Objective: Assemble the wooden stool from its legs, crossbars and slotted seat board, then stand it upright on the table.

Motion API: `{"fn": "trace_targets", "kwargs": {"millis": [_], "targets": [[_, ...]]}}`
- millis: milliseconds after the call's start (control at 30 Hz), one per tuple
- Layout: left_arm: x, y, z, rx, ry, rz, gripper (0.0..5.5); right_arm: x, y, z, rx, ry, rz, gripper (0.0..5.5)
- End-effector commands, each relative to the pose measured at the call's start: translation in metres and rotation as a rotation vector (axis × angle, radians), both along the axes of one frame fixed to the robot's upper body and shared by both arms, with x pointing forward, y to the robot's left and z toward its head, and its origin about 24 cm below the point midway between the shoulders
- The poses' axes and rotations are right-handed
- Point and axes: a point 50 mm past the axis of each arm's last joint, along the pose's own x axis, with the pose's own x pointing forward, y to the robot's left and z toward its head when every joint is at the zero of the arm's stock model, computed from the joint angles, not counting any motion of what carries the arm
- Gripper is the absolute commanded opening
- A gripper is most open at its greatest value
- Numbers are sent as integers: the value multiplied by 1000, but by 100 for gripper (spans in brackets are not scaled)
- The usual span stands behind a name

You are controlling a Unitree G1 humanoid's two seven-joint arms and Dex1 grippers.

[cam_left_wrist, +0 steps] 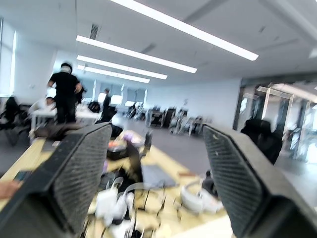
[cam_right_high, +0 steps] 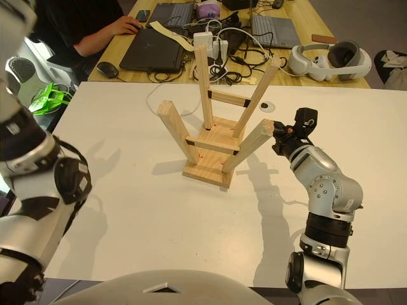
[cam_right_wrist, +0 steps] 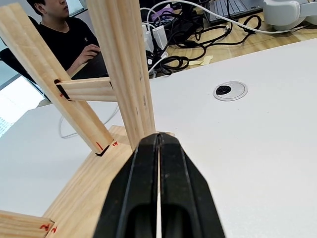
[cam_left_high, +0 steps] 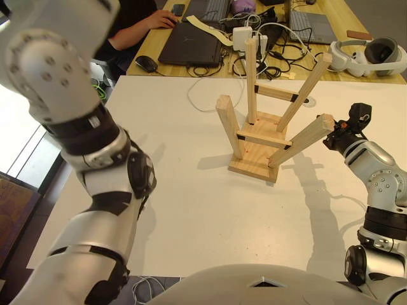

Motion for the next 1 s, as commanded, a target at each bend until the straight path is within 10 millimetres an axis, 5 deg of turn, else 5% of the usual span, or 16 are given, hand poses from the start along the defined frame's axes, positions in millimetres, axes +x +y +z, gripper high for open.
{"fn": "trace_targets", "kwargs": {"millis": [33,100,167,233,267,333,500,733,1000], "targets": [[5,-10,-11,-13,71,-47,339,0,5,1,-6,1,15,3],[12,-26,-63,82,263,-104,339,2,6,3,-9,-1,24,3],[10,-51,-170,421,661,-163,339,2,4,5,-16,-4,24,3],[-18,-59,-258,699,923,-213,339,4,6,7,-20,-10,37,3],[-32,-63,-277,779,948,-236,339,5,7,8,-24,-13,46,3],[-37,-69,-278,795,908,-233,339,4,7,8,-36,-10,48,3],[-10,-57,-229,618,729,-68,339,4,7,7,-41,-12,45,3],[-4,-44,-171,337,525,13,339,6,6,5,-53,-9,36,3],[-11,-25,-181,259,577,87,339,15,13,13,-13,-61,29,3]]}}
